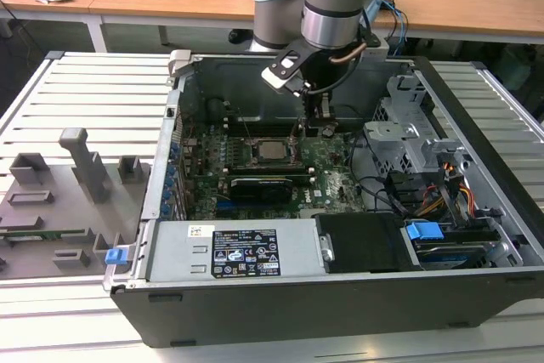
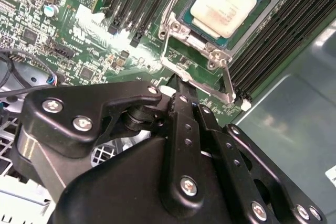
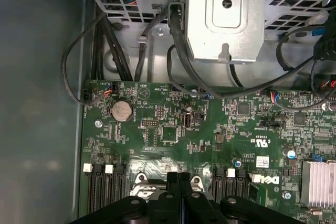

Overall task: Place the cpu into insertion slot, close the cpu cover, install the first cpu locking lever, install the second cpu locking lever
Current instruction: 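Close the cpu cover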

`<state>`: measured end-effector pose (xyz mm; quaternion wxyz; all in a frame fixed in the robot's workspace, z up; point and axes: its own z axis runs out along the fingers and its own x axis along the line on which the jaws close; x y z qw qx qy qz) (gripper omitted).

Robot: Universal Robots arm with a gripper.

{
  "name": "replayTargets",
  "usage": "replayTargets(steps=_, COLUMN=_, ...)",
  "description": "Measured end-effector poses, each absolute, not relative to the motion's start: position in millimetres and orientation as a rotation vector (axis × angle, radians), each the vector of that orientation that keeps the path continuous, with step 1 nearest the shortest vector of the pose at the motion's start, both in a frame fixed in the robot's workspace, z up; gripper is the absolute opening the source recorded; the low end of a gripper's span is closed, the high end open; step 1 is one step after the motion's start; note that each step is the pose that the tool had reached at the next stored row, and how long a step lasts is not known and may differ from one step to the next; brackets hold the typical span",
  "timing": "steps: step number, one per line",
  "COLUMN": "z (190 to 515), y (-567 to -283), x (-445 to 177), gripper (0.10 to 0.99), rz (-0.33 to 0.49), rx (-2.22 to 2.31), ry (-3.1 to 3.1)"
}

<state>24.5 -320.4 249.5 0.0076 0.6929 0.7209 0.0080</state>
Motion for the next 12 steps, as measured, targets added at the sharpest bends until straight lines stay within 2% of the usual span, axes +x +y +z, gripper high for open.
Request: replayTargets(steps=12, z=246.9, y=-320.4, x=5.2, gripper=0.106, rz=0.025, rx=2.166, ry=2.254)
